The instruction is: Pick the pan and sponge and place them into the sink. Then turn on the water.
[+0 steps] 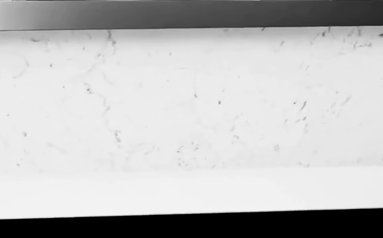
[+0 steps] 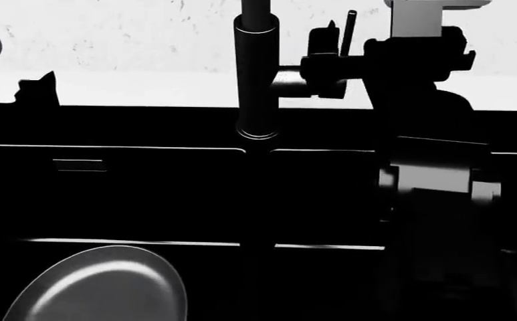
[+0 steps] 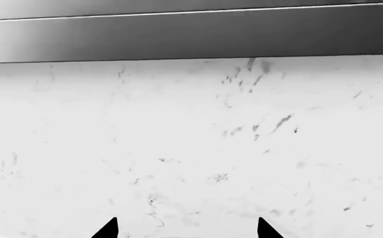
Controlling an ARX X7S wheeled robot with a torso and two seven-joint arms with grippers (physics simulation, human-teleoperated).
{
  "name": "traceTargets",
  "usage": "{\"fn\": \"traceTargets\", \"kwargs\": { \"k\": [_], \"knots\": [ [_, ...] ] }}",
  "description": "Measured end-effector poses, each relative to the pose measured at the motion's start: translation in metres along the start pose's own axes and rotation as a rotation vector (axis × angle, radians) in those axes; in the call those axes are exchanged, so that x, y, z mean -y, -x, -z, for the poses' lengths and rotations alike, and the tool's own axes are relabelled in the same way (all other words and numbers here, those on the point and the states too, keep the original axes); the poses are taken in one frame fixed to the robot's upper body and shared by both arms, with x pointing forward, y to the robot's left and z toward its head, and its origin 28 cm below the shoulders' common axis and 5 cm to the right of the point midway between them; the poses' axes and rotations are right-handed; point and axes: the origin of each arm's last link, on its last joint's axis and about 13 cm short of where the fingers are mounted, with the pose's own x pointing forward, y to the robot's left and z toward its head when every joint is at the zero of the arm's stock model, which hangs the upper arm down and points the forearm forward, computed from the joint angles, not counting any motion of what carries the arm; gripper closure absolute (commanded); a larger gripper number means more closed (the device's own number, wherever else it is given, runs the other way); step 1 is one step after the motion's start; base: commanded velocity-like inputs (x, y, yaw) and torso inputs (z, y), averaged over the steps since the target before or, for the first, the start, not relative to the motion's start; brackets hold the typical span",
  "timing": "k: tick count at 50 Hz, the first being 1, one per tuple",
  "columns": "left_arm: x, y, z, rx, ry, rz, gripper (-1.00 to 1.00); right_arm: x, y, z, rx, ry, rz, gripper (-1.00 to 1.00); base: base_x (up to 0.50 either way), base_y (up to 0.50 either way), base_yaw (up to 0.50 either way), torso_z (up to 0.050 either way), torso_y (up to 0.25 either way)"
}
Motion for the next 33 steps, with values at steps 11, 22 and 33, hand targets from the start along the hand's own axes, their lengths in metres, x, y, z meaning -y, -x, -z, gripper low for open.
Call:
{"fn": "traceTargets", "kwargs": {
  "k": [11,22,33],
  "knots": [
    [-0.001,0.0,0.003,-0.017,0.0,-0.001,-1.0,0.008,0.002,0.002,-0.012,-0.004,0.032,-1.0,0.0,0.0,0.0,0.0,0.0],
    [-0.001,0.001,0.006,-0.031,-0.008,-0.002,-1.0,0.014,0.004,0.007,-0.021,-0.013,0.046,-1.0,0.0,0.0,0.0,0.0,0.0],
    [0.001,0.0,0.009,-0.044,-0.017,-0.001,-1.0,0.015,0.005,0.01,-0.014,-0.049,0.04,-1.0,0.0,0.0,0.0,0.0,0.0]
  ]
}}
